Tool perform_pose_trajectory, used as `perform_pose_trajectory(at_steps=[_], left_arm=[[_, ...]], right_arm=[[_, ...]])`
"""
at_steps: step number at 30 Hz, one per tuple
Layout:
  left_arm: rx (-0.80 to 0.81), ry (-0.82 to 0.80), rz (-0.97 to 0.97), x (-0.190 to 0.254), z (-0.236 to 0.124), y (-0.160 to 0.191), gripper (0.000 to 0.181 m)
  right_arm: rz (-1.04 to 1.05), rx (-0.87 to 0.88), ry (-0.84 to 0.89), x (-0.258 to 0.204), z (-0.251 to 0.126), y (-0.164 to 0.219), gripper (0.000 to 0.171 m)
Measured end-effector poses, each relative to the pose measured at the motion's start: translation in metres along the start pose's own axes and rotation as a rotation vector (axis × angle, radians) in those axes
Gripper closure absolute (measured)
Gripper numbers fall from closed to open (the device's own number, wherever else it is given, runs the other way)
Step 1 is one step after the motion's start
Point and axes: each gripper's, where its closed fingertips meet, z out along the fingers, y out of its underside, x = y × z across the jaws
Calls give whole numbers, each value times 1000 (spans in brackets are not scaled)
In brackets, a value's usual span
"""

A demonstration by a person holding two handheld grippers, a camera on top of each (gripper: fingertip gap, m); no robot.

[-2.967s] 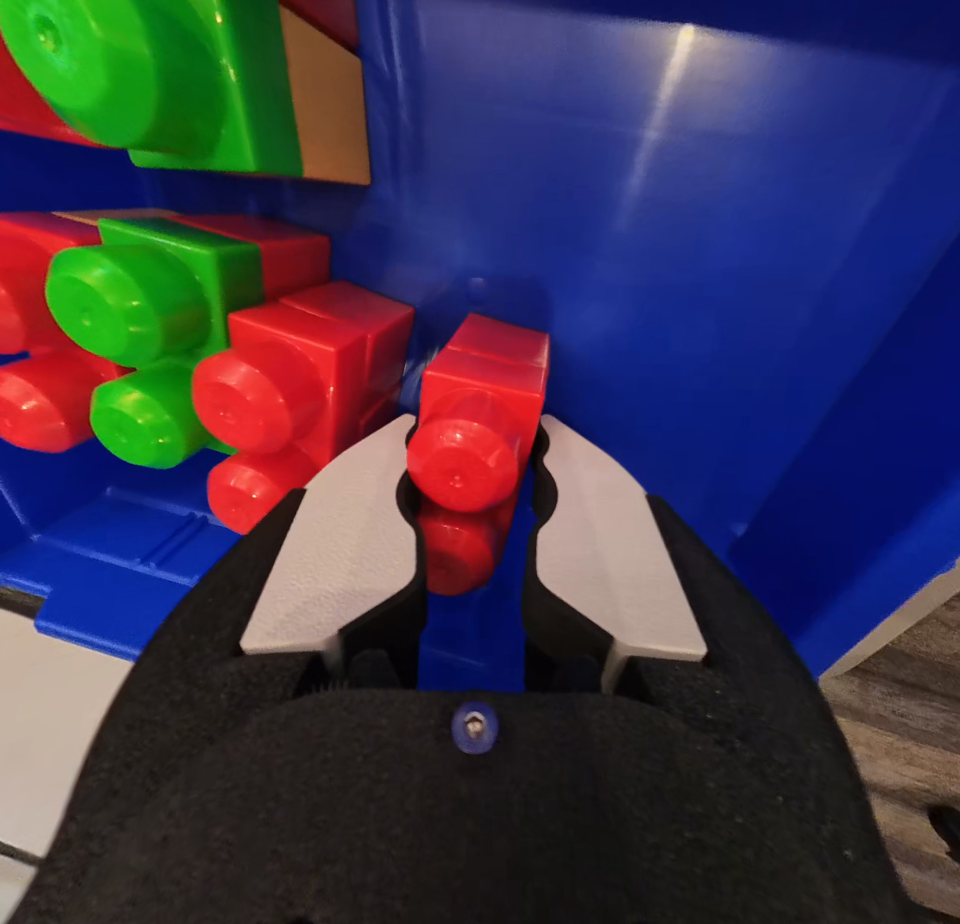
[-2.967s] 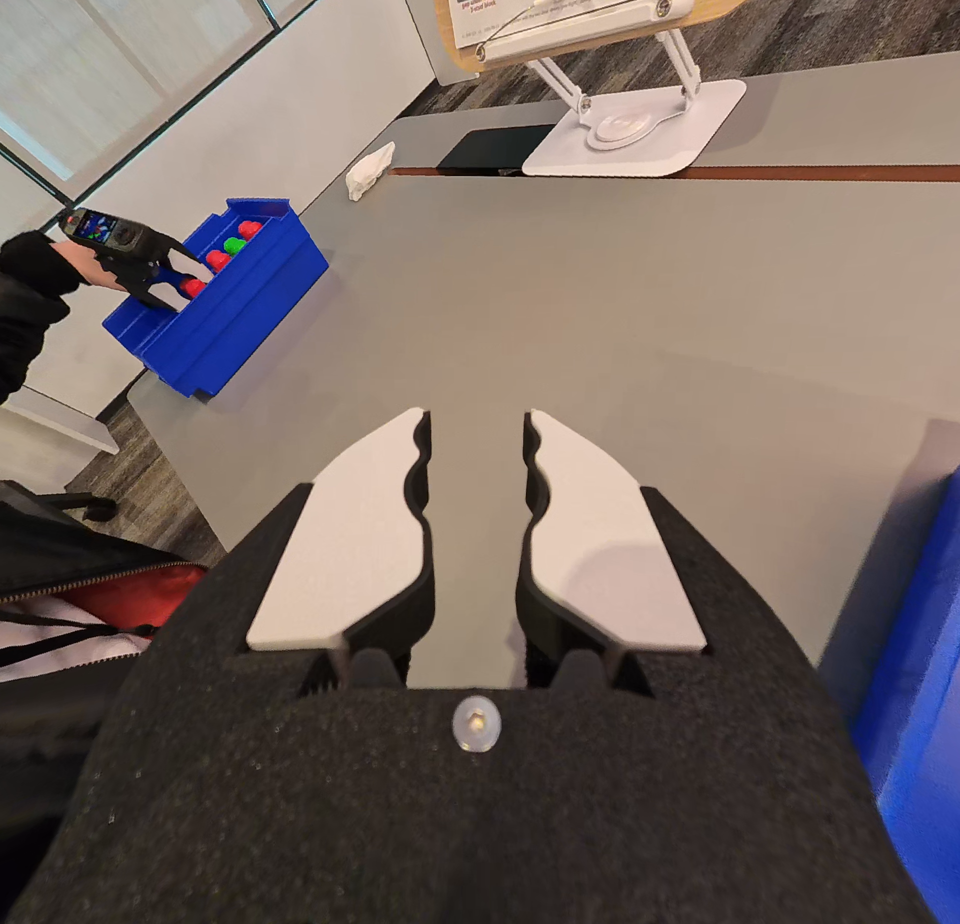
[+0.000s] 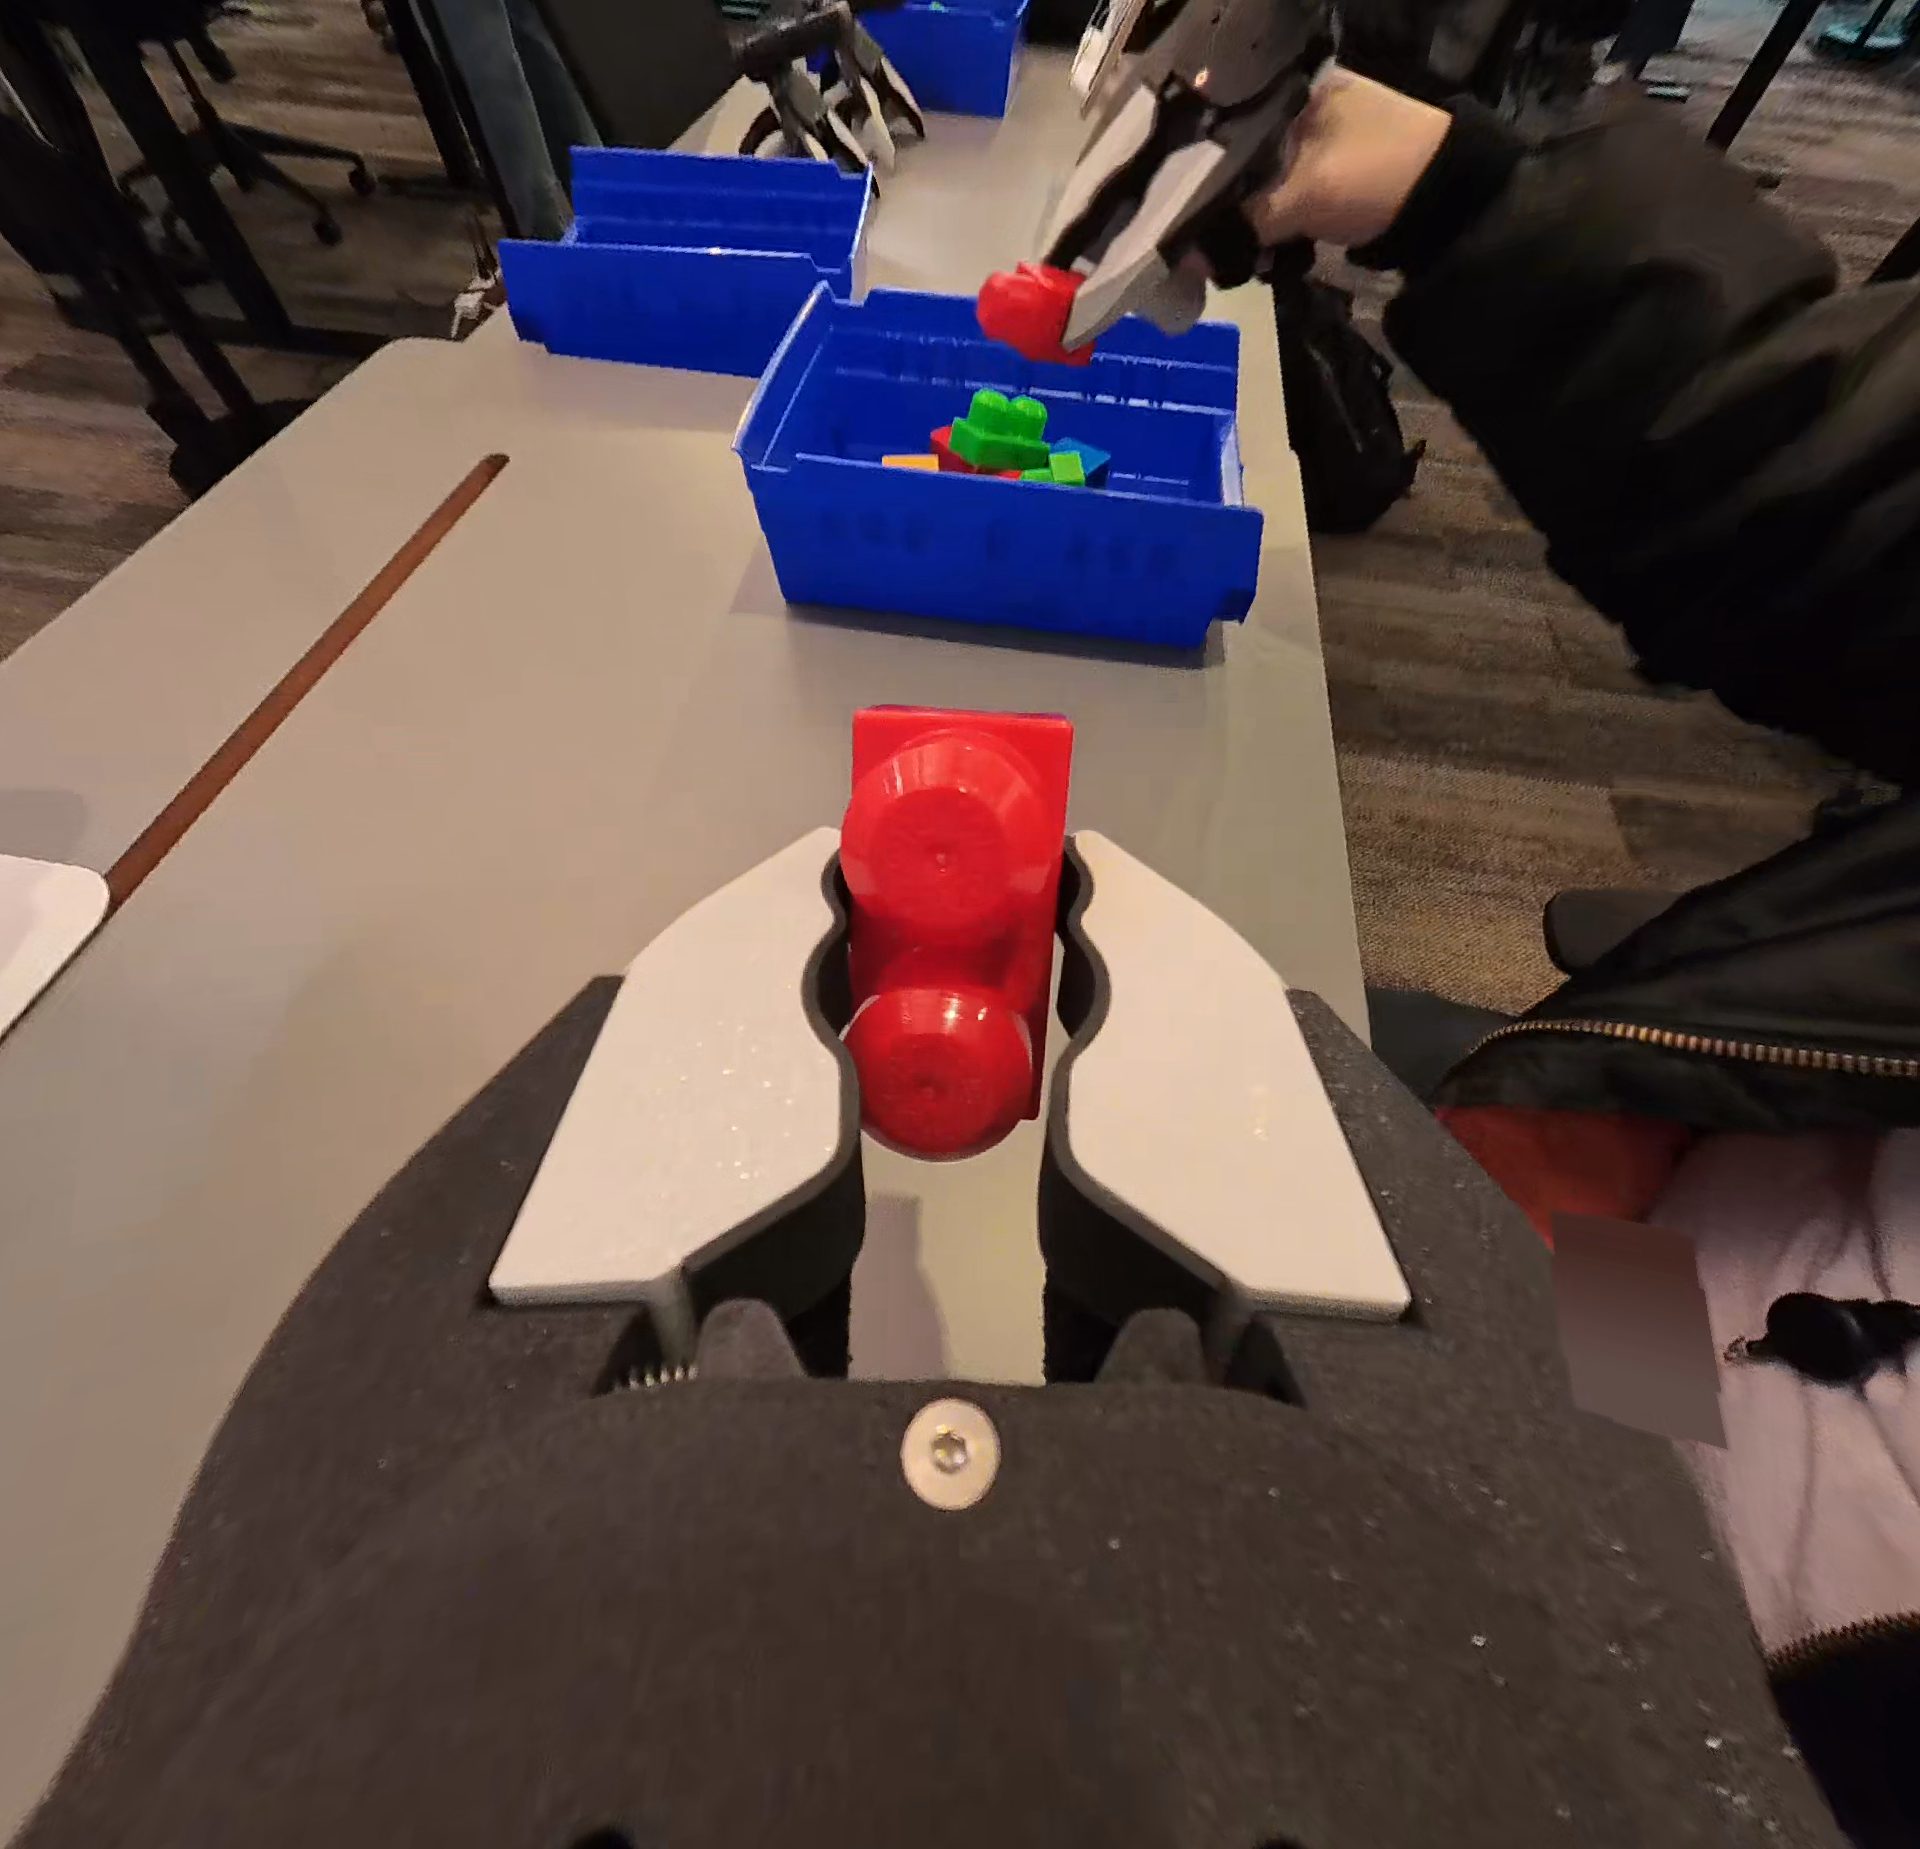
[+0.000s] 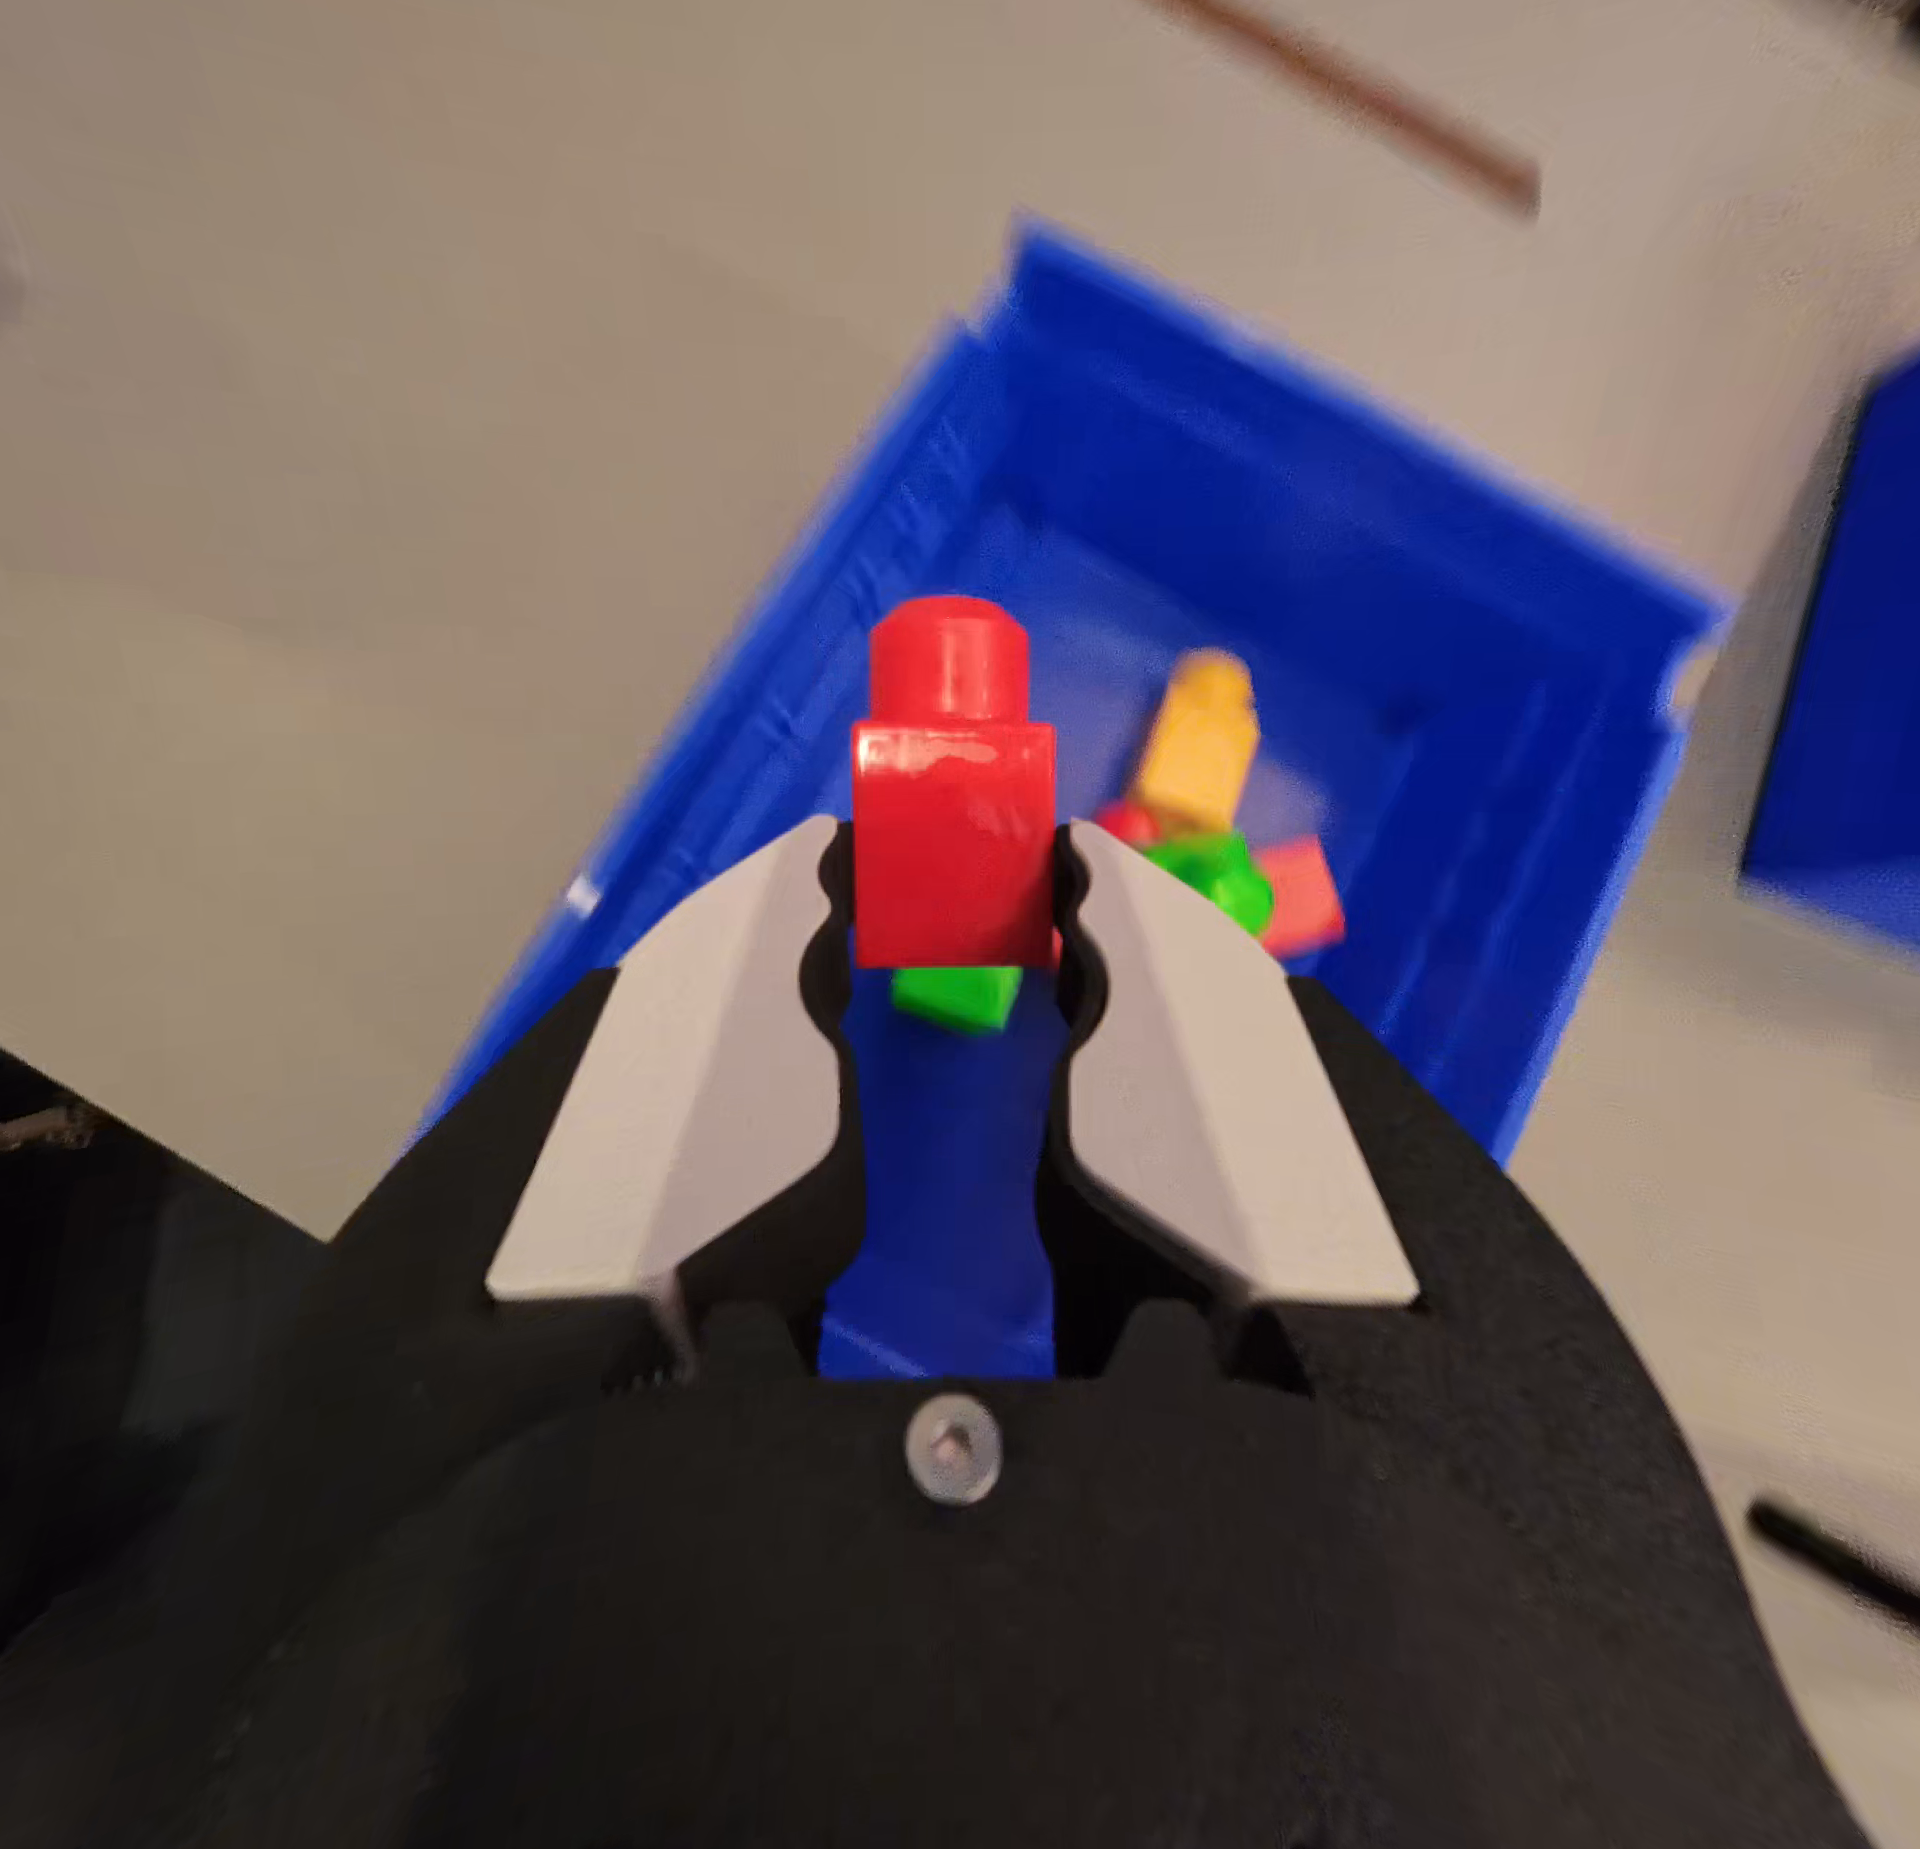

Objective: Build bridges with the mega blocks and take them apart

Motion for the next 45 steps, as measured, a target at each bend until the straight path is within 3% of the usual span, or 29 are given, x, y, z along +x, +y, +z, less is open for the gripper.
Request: perform_pose_trajectory(at_steps=[4, 11, 15, 18, 23, 26, 28, 31, 33, 45], left_arm=[[-5, 19, -4, 3, 14, 3, 144], [-37, 47, 9, 12, 34, 3, 144], [-19, 53, 1, 12, 38, -9, 144], [18, 78, -20, 13, 41, -25, 144], [79, 141, -48, 23, 56, -53, 145], [89, 171, -55, 31, 66, -60, 145], [97, 180, -59, 34, 71, -63, 145], [117, 208, -79, 40, 72, -67, 145], [129, 224, -91, 42, 71, -69, 145], [72, 261, -52, 49, 77, -57, 145]], right_arm=[[120, -152, 83, 39, 14, 67, 135], [214, -184, 66, 51, 31, 96, 135], [218, -41, 71, 52, 15, 65, 124], [120, 136, 4, 21, -3, 11, 117], [-204, 410, -376, -130, -23, -96, 112], [-367, 423, -513, -205, -17, -124, 111], [-418, 427, -520, -231, -7, -139, 108], [-434, 423, -564, -255, 4, -151, 110], [-435, 404, -599, -262, 8, -152, 132], [-411, 400, -661, -263, 13, -138, 135]])
